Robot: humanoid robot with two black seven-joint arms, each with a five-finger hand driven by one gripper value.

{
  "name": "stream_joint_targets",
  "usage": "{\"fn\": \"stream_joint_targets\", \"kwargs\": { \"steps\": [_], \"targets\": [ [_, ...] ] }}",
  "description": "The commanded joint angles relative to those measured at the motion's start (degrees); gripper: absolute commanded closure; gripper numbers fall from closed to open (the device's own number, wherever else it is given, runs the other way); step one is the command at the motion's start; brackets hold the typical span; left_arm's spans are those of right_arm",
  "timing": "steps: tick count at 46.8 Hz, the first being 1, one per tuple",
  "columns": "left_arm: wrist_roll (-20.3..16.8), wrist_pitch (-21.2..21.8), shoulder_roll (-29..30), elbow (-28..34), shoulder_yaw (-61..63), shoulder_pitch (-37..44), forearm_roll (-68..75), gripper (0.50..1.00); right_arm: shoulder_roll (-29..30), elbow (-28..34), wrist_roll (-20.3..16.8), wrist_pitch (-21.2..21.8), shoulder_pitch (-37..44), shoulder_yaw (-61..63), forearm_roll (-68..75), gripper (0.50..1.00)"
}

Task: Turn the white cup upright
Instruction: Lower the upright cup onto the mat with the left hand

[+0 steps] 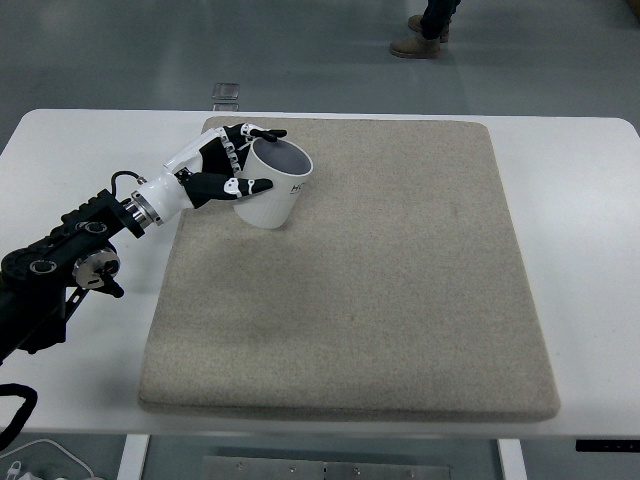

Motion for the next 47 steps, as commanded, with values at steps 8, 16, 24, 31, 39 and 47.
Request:
{"fn": "stream_joint_targets", "kwargs": {
  "steps": [8,16,24,31,39,47],
  "targets": [
    [0.0,3.1,-1.8,0.8,2.0,0.0,0.1,0.842,0.0,0.0,0.0,0.0,-0.1,0.0,0.1,0.57],
    [0.0,3.2,-2.9,2.3,2.1,0.0,0.0,0.829,0.0,0.0,0.0,0.0,-0.1,0.0,0.1,0.57],
    [0.0,3.2,-2.8,2.3,2.0,0.0,-0.2,0.731,0.0,0.1,0.0,0.0,-0.1,0.0,0.1,0.57],
    [0.0,3.2,-2.8,2.3,1.9,-0.1,-0.6,0.607,0.0,0.1,0.1,0.0,-0.3,0.0,0.1,0.57],
    [0.0,3.5,-2.9,2.2,1.9,0.0,-0.8,0.504,0.0,0.1,0.0,0.2,-0.4,-0.1,-0.1,0.57],
    [0.0,3.3,-2.8,1.8,1.9,0.5,-1.0,0.504,0.0,0.1,0.1,0.2,-0.4,-0.1,-0.1,0.57]
  ]
}}
